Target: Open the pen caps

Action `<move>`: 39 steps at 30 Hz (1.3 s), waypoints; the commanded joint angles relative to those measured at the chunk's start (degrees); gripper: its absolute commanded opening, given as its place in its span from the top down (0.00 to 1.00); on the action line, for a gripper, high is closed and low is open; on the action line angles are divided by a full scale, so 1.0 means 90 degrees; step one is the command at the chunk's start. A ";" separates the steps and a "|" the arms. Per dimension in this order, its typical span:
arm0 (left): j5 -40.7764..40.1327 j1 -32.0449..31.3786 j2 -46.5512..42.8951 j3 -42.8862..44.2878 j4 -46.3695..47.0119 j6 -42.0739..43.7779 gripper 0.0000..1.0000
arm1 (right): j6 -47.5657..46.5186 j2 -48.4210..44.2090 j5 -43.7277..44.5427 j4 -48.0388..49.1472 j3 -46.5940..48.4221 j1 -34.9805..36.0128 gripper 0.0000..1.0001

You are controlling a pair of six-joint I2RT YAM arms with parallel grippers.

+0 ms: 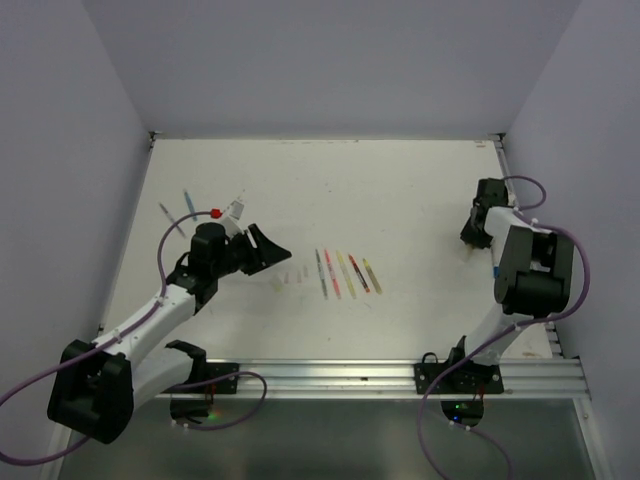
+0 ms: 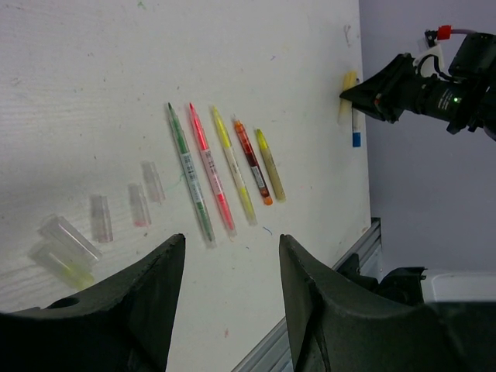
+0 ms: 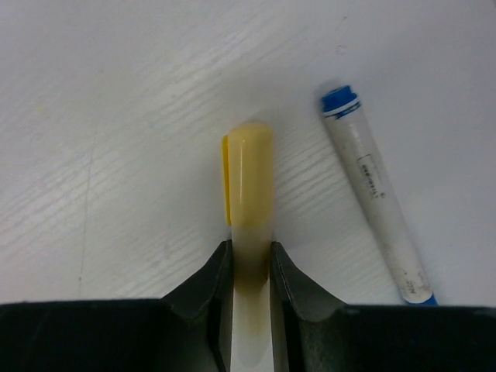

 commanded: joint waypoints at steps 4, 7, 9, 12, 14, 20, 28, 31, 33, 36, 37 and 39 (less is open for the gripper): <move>0.0067 -0.0027 -0.0166 -0.0068 0.0307 -0.0062 0.45 | -0.0466 -0.0424 -0.0381 0.0187 0.0068 0.1058 1.00; -0.0069 -0.0027 -0.0205 -0.0039 0.0356 -0.0160 0.45 | -0.0653 -0.0620 -0.0576 0.0373 0.0126 0.1653 1.00; -0.0137 -0.0027 -0.0196 0.0000 0.0395 -0.0267 0.45 | -0.0663 -0.0864 -0.1091 0.0470 0.0107 0.2016 1.00; -0.0206 -0.0027 -0.0069 0.0097 0.0405 -0.0443 0.45 | -0.0702 -0.1284 -0.1493 0.0490 0.0010 0.2427 1.00; -0.0206 -0.0027 0.0116 0.0234 0.0434 -0.0560 0.43 | -0.0790 -0.1498 -0.2311 0.0577 -0.0088 0.2691 1.00; 0.0213 -0.0027 0.0526 0.0430 0.1057 -0.0950 0.42 | -0.0595 -0.1519 -0.4628 0.0910 -0.0148 0.3530 1.00; 0.0233 -0.0037 0.1151 0.0976 0.0971 -0.1361 0.37 | -0.0312 -0.1256 -0.4591 0.1583 -0.0167 0.5150 1.00; 0.0321 -0.0105 0.1435 0.1181 0.0942 -0.1440 0.36 | -0.0253 -0.1226 -0.4337 0.1730 -0.0128 0.5513 1.00; 0.0292 -0.0173 0.1572 0.1231 0.0805 -0.1430 0.36 | -0.0272 -0.1168 -0.4162 0.1682 0.0008 0.5689 1.00; 0.0233 -0.0193 0.1592 0.1192 0.0815 -0.1469 0.36 | -0.0389 -0.1041 -0.3810 0.1467 0.0214 0.6030 1.00; 0.0214 -0.0232 0.1592 0.1211 0.0786 -0.1459 0.36 | -0.0419 -0.1021 -0.3538 0.1428 0.0253 0.6090 1.00; 0.0107 -0.0271 0.1601 0.1240 0.0610 -0.1391 0.36 | -0.0409 -0.1021 -0.3312 0.1437 0.0273 0.6236 1.00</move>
